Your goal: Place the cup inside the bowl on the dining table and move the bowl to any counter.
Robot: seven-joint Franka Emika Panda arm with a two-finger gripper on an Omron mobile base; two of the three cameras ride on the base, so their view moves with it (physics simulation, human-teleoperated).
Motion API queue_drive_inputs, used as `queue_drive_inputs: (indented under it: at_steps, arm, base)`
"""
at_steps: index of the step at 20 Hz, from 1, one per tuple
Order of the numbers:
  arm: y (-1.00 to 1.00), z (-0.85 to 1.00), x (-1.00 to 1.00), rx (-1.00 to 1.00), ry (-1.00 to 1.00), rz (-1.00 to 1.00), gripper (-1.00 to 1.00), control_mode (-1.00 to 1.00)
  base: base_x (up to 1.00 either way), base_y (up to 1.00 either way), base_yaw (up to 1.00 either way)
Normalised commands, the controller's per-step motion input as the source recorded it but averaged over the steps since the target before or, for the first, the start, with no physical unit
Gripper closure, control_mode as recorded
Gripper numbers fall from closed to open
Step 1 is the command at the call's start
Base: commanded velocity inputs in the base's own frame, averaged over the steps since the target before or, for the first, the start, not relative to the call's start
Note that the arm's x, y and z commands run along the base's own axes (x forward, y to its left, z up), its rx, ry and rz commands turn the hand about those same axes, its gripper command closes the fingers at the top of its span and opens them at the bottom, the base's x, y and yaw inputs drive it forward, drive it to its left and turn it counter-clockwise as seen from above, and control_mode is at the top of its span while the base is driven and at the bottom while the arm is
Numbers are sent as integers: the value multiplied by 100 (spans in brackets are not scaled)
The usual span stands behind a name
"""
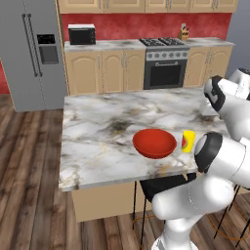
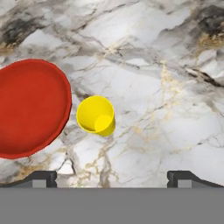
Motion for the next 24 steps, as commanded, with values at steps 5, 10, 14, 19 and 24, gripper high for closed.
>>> queue_drive_inputs:
  at_steps: [5,10,14,19,24]
  arm:
    - [0,0,17,0,0,0,-100,-100]
    - [0,0,16,0,3,0,-100,-100]
    - [0,0,7,0,8,-1,-100,-100]
    - [0,0,0,0,5,-5,-100,-100]
    - [0,0,0,3,0,-7,-100,-100]
  base:
    - [0,0,0]
    - [0,0,0]
    - [0,0,0]
    - [0,0,0]
    - [0,0,0]
